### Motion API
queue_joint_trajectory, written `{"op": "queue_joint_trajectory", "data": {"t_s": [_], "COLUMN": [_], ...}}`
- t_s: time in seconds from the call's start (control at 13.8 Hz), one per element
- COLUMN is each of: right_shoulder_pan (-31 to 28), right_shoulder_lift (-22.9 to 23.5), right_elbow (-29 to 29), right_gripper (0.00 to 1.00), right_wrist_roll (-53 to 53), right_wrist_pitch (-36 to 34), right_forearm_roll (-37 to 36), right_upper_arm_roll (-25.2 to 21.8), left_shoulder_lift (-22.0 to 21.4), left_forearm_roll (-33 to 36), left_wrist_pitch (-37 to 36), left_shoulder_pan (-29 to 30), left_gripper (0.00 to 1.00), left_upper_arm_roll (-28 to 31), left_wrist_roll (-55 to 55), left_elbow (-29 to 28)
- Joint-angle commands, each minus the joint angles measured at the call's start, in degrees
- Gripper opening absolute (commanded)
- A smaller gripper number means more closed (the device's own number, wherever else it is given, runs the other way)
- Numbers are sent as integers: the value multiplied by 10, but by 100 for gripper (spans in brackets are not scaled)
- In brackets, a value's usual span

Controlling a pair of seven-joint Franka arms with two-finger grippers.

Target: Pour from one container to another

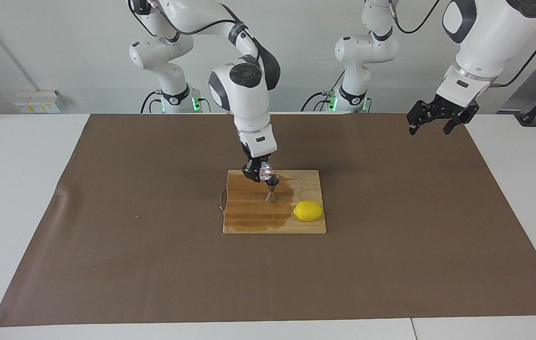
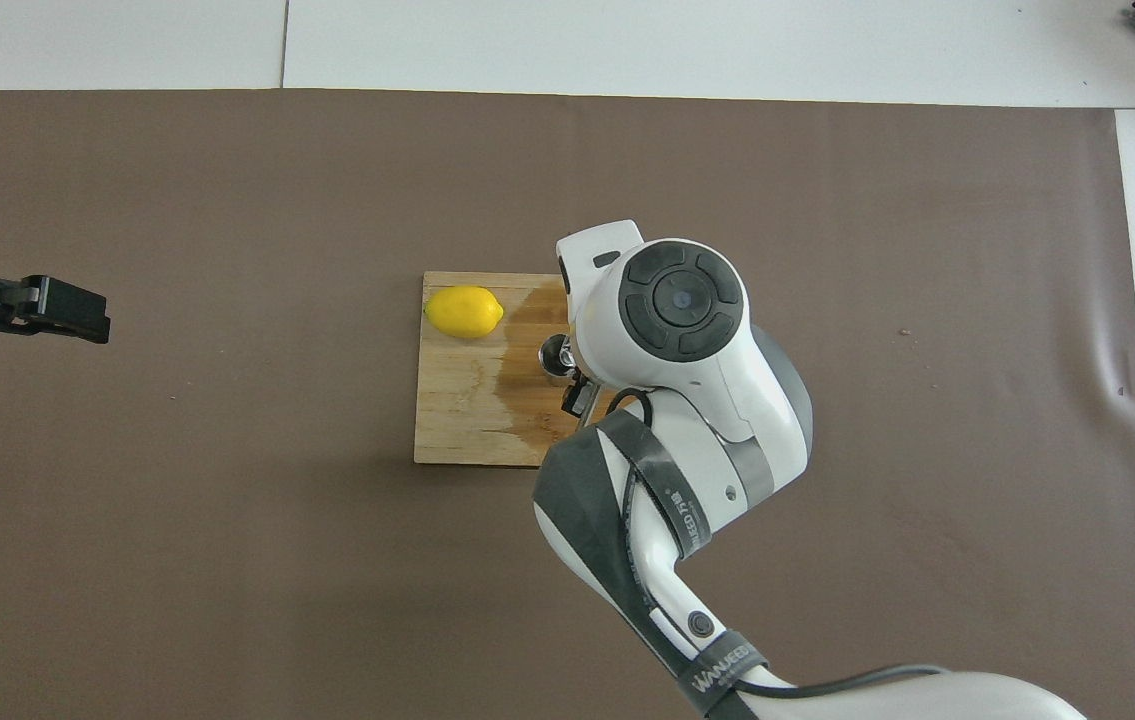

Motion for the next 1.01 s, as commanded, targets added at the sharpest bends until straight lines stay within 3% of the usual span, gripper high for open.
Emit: {"op": "queue_joint_trajectory", "data": {"t_s": [0.0,0.94], "right_shoulder_pan": [4,5], "right_shoulder_lift": [15,25], "right_elbow": [24,48], "right_gripper": [0,0], "right_wrist_roll": [17,17], "right_wrist_pitch": [-17,-57], "right_forearm_roll": [-21,-38], "right_upper_arm_roll": [-3,-3], "left_shoulder_lift": [-14,-14], "left_forearm_roll": [4,4], "left_wrist_pitch": [-4,-4], "left_shoulder_pan": [2,2], "left_gripper": [100,100], "left_upper_arm_roll": [-1,-1], "left_wrist_roll": [3,3], "left_elbow": [-12,-12]}}
